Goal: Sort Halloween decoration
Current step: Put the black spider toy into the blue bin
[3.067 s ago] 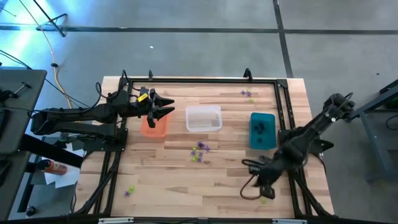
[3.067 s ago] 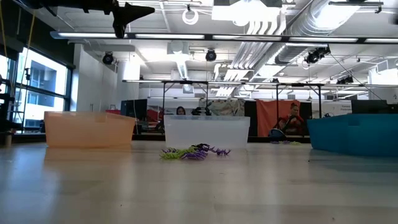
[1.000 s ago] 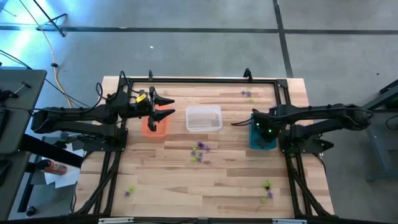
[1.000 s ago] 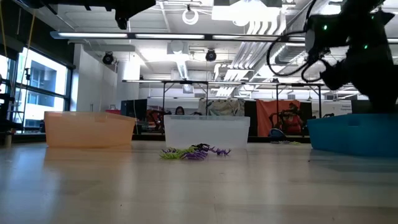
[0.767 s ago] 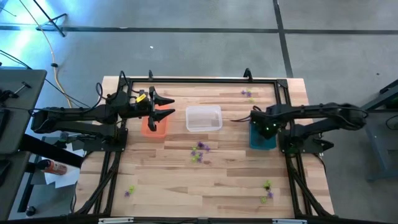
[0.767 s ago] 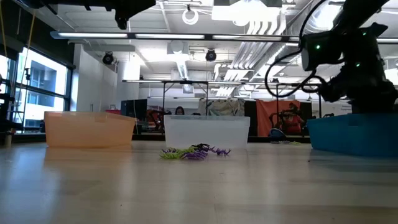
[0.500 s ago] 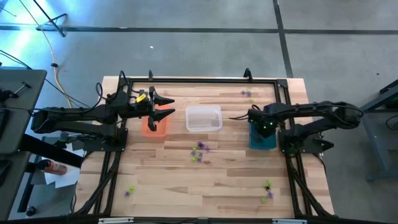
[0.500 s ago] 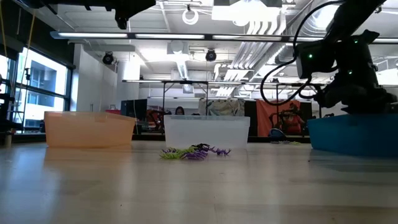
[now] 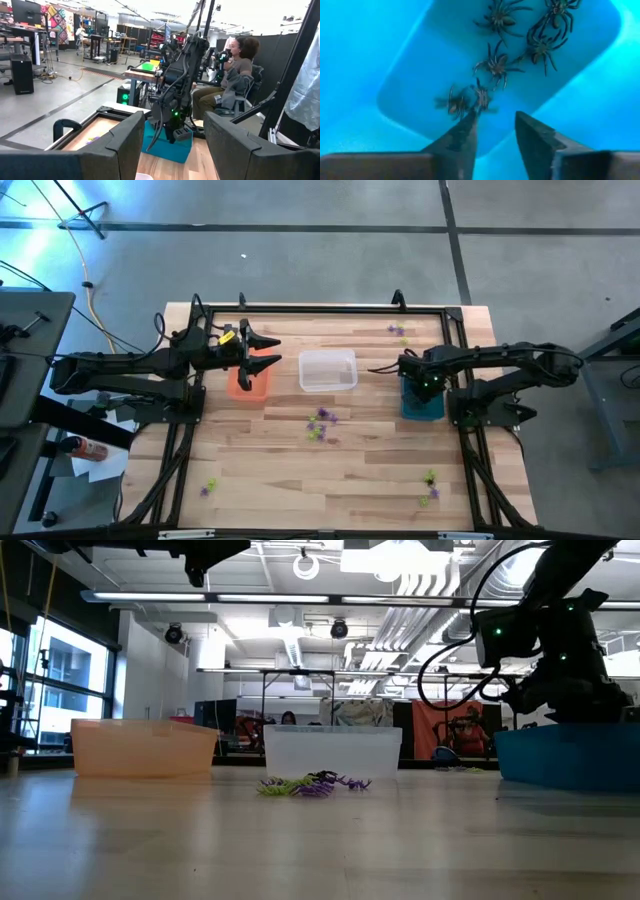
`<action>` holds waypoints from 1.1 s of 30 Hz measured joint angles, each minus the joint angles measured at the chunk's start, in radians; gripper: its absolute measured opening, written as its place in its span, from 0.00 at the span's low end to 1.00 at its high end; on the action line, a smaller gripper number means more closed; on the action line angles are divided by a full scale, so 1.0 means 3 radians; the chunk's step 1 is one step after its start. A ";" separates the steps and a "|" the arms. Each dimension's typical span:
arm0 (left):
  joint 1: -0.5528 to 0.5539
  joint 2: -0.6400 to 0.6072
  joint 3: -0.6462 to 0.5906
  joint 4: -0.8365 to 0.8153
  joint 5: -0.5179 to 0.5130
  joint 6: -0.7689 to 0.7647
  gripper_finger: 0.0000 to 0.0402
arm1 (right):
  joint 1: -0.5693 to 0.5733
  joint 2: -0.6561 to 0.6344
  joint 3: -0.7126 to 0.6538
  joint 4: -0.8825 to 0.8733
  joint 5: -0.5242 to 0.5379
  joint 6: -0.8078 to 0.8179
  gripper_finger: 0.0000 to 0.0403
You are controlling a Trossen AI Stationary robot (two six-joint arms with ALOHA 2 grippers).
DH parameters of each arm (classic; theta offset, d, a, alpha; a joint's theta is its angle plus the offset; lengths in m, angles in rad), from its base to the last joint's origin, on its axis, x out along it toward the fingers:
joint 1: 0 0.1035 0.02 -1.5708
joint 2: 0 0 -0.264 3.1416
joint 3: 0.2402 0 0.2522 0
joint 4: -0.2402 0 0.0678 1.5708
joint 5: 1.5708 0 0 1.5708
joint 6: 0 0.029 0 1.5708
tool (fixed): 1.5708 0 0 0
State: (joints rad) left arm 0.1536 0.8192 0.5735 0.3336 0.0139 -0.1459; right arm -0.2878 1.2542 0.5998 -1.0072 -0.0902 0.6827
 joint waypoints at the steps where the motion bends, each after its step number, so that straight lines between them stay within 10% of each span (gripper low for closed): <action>1: 0.0000 0.0000 0.0000 0.0000 0.0000 0.0000 0.47 | 0.0000 -0.0021 0.0036 -0.0041 -0.0002 -0.0042 0.35; 13: 0.0000 0.0000 0.0000 -0.0003 0.0000 0.0000 0.47 | 0.0069 -0.0741 0.1078 -0.0374 0.0108 -0.0245 0.46; 26: 0.0001 0.0000 0.0000 0.0028 0.0000 -0.0032 0.47 | 0.0521 -0.1132 0.0821 0.3332 0.0586 -0.0879 0.44; 33: -0.0001 0.0000 0.0000 0.0025 0.0018 -0.0031 0.47 | 0.0802 -0.0649 0.0791 0.3947 0.0576 -0.1530 0.44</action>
State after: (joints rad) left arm 0.1532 0.8192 0.5735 0.3412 0.0193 -0.1553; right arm -0.0473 1.0595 0.8371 0.1770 0.0826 0.2236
